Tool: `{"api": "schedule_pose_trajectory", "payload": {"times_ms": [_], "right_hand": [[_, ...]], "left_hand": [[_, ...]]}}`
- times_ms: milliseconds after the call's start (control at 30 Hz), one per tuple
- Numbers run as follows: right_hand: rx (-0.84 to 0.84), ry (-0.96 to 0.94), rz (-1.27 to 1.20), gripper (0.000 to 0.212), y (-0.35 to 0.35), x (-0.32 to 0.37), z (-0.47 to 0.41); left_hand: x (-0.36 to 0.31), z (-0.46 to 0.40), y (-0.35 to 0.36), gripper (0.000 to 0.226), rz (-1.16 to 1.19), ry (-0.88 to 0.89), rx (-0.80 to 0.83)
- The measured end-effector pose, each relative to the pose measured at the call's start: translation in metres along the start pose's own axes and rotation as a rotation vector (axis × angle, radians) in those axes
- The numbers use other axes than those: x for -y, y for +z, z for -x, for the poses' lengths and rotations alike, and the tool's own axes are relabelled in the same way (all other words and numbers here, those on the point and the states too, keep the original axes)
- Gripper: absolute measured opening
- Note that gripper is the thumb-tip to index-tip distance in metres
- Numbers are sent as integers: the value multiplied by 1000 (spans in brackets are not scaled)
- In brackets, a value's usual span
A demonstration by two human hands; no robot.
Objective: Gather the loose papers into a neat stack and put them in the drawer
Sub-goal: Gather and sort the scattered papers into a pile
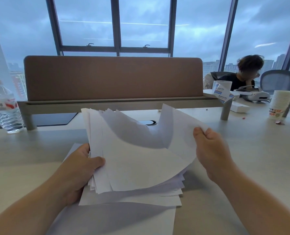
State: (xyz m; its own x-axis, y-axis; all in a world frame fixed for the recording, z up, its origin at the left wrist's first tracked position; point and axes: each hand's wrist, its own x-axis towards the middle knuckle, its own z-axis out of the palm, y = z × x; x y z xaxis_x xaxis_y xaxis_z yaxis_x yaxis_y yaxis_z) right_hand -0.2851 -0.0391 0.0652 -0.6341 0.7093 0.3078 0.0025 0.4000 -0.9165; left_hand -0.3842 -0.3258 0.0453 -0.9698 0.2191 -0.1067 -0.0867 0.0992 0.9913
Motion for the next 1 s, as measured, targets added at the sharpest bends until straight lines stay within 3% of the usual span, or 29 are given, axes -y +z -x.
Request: {"api": "schedule_pose_trajectory", "payload": {"times_ms": [233, 367, 467, 867, 1000], "right_hand": [[21, -426, 143, 24, -2, 15, 21], [8, -657, 181, 38, -2, 19, 28], [95, -766, 258, 43, 2, 17, 31], [736, -845, 723, 53, 44, 3, 59], [883, -841, 708, 53, 52, 1, 68]], "left_hand": [[3, -2, 0, 31, -22, -5, 14], [2, 0, 1, 32, -29, -3, 17], [3, -1, 0, 33, -44, -2, 17], [4, -3, 1, 24, -79, 17, -7], [4, -2, 3, 23, -91, 16, -13]]}}
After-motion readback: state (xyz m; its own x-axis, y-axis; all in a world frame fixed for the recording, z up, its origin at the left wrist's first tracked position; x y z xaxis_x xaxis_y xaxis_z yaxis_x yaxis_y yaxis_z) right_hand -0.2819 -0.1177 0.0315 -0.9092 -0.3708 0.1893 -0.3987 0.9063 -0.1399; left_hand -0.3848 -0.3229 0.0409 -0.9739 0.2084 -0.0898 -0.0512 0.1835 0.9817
